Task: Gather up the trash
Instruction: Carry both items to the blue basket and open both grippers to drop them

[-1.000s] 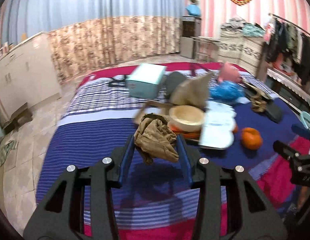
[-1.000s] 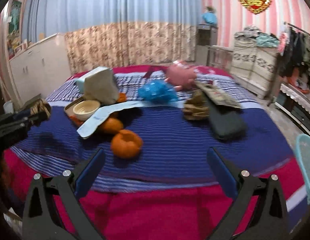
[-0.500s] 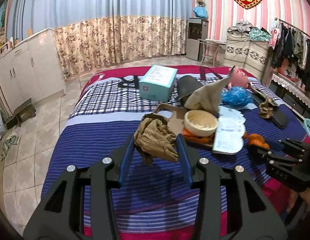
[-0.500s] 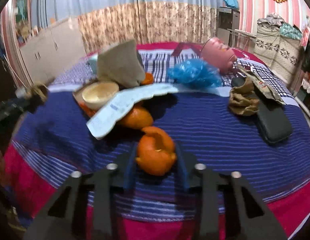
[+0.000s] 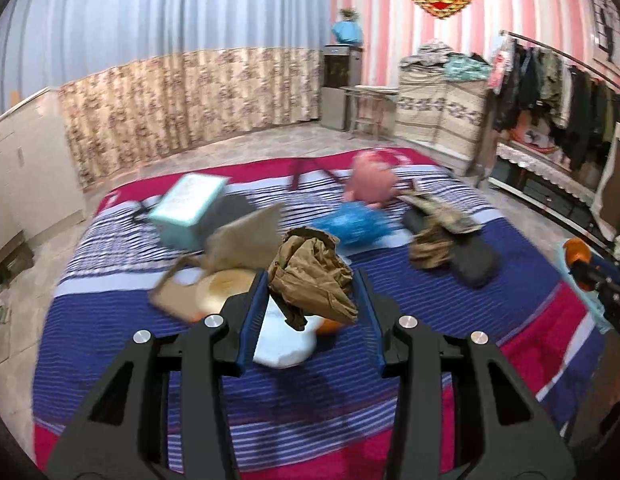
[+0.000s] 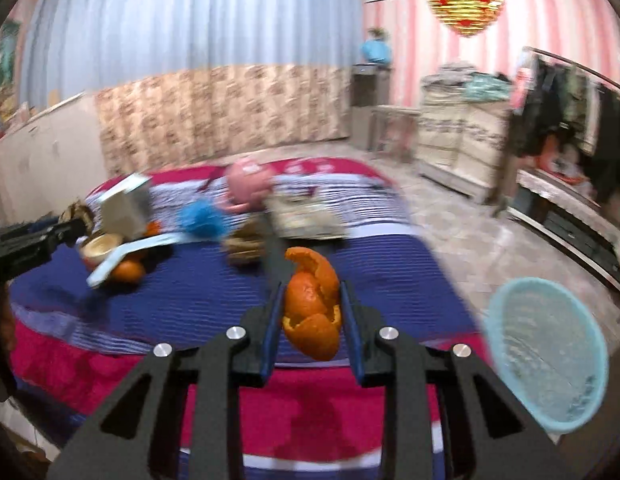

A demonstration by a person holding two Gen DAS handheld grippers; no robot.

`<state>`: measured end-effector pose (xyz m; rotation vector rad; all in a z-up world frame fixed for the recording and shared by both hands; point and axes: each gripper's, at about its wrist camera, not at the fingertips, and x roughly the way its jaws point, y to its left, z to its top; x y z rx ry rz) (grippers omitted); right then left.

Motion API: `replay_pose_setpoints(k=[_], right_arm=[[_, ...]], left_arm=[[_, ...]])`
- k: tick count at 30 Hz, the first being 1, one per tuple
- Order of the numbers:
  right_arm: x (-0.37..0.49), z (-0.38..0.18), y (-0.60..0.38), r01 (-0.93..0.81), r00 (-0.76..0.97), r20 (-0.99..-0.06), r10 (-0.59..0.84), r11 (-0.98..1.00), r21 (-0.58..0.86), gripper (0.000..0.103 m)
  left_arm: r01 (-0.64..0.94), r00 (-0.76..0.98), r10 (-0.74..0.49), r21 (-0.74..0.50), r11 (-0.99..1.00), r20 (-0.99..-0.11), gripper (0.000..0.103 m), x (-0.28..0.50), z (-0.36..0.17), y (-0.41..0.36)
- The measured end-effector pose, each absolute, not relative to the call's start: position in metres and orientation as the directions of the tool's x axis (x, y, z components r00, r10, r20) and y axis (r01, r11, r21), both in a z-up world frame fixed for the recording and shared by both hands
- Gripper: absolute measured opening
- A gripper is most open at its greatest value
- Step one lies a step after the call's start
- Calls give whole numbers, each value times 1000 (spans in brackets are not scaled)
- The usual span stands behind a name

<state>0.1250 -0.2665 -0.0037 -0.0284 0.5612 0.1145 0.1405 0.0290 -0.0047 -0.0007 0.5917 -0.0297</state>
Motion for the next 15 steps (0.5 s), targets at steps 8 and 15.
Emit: replay_pose_setpoints(k=[8, 15], right_arm=[[123, 6, -379, 74, 853, -518, -55, 997, 16, 29], [133, -3, -458, 217, 845, -522, -121, 968, 127, 29]], left_arm=[[180, 833, -158, -9, 984, -531, 42, 156, 13, -70], [308, 802, -263, -7, 951, -536, 42, 174, 18, -156]])
